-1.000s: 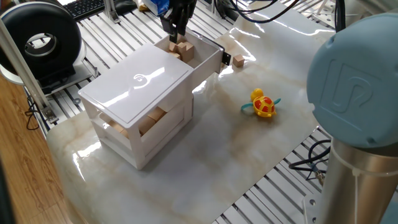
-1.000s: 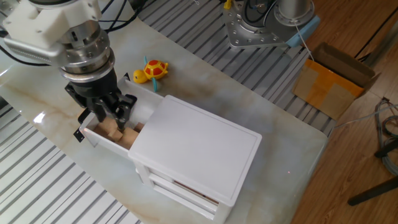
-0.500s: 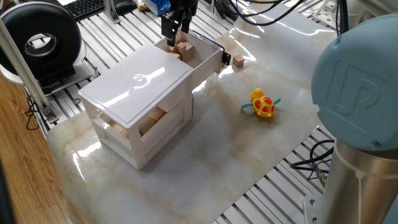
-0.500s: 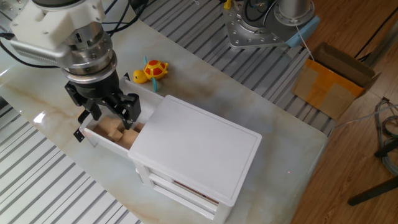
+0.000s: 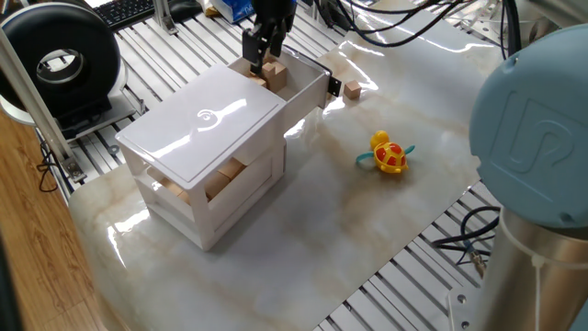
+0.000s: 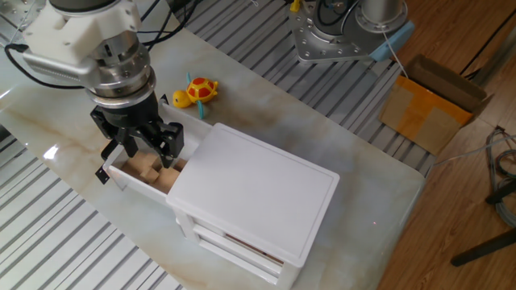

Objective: Take something out of a drawer

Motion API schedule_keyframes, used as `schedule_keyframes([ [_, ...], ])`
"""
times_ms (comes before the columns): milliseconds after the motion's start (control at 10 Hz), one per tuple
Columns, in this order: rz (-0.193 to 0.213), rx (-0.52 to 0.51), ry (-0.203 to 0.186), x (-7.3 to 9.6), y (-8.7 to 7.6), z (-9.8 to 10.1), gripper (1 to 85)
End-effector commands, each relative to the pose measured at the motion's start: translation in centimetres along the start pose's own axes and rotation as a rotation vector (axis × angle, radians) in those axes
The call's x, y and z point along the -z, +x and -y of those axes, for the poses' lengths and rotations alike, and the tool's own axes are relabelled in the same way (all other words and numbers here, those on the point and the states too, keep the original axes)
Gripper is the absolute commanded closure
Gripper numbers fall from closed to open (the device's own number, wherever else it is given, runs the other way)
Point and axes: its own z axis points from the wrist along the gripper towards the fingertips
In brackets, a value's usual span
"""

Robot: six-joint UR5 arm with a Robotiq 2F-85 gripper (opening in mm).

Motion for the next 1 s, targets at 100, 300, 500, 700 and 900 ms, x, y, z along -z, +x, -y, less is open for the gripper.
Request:
schedule_keyframes([
  [100, 0.015, 0.001, -0.005, -0.5, 0.3, 0.4, 26.7],
  [300, 0.016, -0.001, 0.005, -0.7, 0.5, 0.9, 32.0],
  [500, 0.018, -0.002, 0.011, -0.8, 0.3, 1.1, 36.0],
  [700, 0.005, -0.023, 0.022, -0.6, 0.4, 1.2, 56.3],
  [900, -0.009, -0.039, 0.016, 0.2, 0.5, 0.8, 84.3],
])
